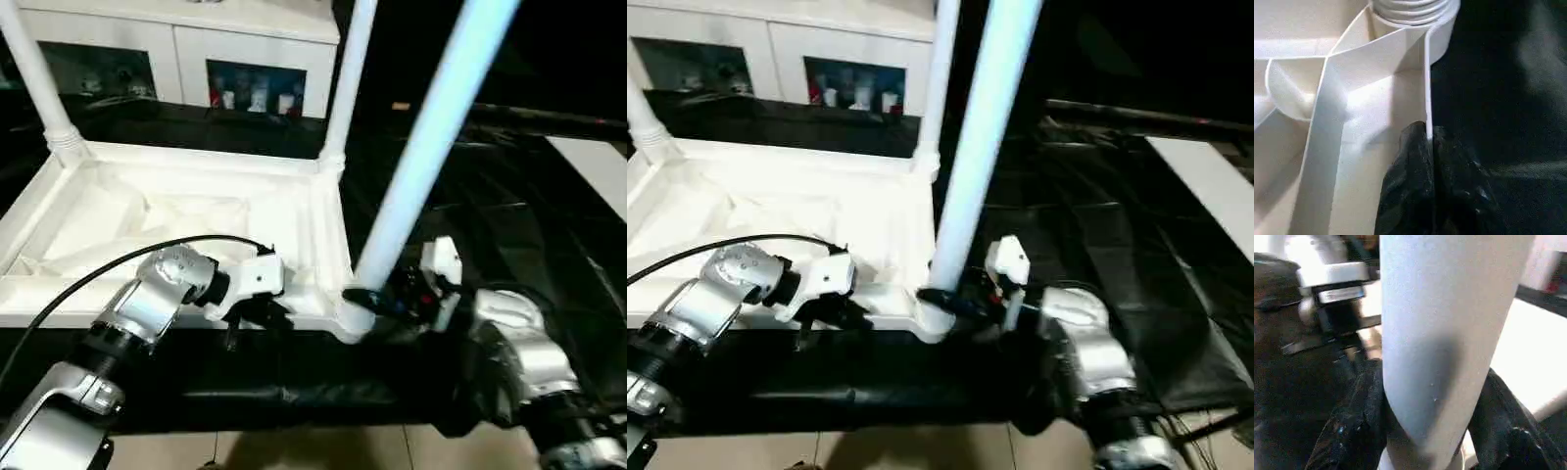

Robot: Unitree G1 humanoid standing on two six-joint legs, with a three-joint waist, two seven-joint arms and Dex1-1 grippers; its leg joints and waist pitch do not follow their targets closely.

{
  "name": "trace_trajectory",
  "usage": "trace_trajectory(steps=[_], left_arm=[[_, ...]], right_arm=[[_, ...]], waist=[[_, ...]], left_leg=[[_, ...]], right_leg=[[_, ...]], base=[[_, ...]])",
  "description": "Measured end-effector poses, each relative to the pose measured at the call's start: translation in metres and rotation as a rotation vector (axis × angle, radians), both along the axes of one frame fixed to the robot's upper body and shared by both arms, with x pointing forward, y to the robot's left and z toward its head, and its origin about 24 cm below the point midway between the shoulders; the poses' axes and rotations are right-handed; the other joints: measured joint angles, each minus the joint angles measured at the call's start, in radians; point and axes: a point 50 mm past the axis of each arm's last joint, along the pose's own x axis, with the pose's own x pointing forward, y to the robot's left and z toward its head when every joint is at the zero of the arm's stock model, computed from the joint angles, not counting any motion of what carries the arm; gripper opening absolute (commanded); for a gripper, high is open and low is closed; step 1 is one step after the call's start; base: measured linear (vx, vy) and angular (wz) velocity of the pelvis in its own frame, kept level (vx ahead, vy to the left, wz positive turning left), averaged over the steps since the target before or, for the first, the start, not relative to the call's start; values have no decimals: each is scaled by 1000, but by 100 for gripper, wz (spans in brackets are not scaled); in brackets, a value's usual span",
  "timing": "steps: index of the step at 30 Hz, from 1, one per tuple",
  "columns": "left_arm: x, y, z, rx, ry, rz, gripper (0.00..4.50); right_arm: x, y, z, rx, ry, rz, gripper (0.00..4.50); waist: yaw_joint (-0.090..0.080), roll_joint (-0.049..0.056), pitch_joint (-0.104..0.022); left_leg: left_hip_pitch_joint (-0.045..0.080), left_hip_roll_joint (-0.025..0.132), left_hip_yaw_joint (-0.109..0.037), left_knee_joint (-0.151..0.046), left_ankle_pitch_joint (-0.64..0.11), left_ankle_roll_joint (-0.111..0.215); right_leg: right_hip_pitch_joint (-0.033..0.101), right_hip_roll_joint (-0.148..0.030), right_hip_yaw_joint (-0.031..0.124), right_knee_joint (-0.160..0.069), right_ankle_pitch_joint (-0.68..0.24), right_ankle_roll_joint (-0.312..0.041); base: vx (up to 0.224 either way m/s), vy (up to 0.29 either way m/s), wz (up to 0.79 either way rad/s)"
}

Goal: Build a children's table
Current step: Insert table leg to table base

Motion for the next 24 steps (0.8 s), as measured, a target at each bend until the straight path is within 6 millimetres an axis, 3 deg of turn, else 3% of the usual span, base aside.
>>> trace_trajectory(steps=[1, 2, 3, 4, 5, 6, 7, 8, 9, 10, 12, 14, 17, 22, 24], left_arm=[[2, -1, -1, -8, -2, 34, 0], [5, -2, 0, -5, -4, 62, 0], [7, -7, -1, -5, -10, 79, 0], [8, -9, 0, -9, -28, 98, 0], [10, -11, 2, -17, -39, 121, 0], [10, -12, 1, -23, -33, 136, 0], [9, -14, -4, -26, -7, 175, 0], [10, -19, -4, -30, 0, 201, 0], [11, -22, -4, -34, -1, 221, 0], [12, -25, -5, -33, 0, 250, 0], [13, -32, -7, -16, 0, 300, 0], [15, -50, -9, -28, -5, 374, 0], [12, -71, -11, -53, 10, 398, 0], [15, -78, -11, -42, -42, 419, 0], [17, -77, -9, -41, -74, 415, 0]], right_arm=[[4, 3, 0, 3, 1, -40, 184], [7, 5, -1, 11, 5, -88, 184], [8, 2, -2, 14, 8, -131, 184], [12, 3, 0, 23, 4, -163, 184], [18, 6, 3, 26, -2, -193, 184], [21, 9, 4, 23, -4, -217, 184], [26, 14, 1, 21, 13, -273, 184], [32, 17, 1, 21, 22, -320, 184], [35, 18, 1, 23, 28, -362, 184], [39, 20, -1, 22, 49, -407, 184], [46, 23, -5, 22, 87, -485, 184], [58, 27, -5, -12, 116, -629, 184], [64, 25, -10, -88, 122, -756, 184], [67, 29, -7, -54, 113, -813, 184], [68, 30, -4, -21, 94, -821, 184]], waist=[[-6, 12, 7], [-4, 12, 9], [7, 4, 8], [31, -43, -1], [40, -41, 3], [47, -31, 6], [52, -9, -1], [46, 13, -9], [39, 25, -12], [31, 9, -16], [31, -3, -14], [37, 4, -8], [46, 5, -2], [38, 6, 5], [34, 7, 10]], left_leg=[[-7, 8, -8, -6, -1, 0], [-10, 8, -6, -7, 0, 0], [-13, 7, 19, -6, 0, 0], [-12, -3, 59, -8, 0, 0], [-11, -6, 50, 20, -21, -7], [-25, -17, 7, 57, -37, 6], [-25, -30, -32, 79, -36, 2], [-20, -29, -44, 44, -10, -11], [-21, -21, -46, 40, -8, -14], [-24, -23, -44, 28, -8, -14], [-8, -19, -29, 17, -9, -14], [-8, -26, -25, 11, -12, -12], [-9, -28, -20, -13, -13, -11], [-9, -38, -12, -13, -13, -11], [-9, -40, -12, -13, -13, -11]], right_leg=[[22, 0, -21, -1, -9, -3], [16, 0, -15, 51, -55, -24], [19, -2, 0, 118, -89, -43], [28, -6, 58, 166, -140, -19], [17, -3, 68, 169, -156, 4], [17, -6, 63, 163, -156, 4], [25, -8, 41, 150, -156, 4], [25, -4, 16, 141, -154, 1], [22, 1, 15, 133, -146, -10], [21, 3, 17, 119, -125, -18], [23, 5, 25, 108, -118, -20], [25, -1, 27, 96, -121, -15], [32, -1, 26, 54, -122, -13], [33, -4, 42, 37, -122, -13], [33, -5, 41, 32, -123, -12]], base=[[-123, 40, -7], [-134, 15, 11], [-134, 15, 11], [-10, -83, 11], [42, -91, -28], [42, -91, -28], [40, 30, -58], [30, 81, -42], [30, 81, -42], [0, 0, 0], [0, 0, 0], [-64, 34, 3], [-48, 64, -1], [-27, 73, -7], [0, 0, 0]])
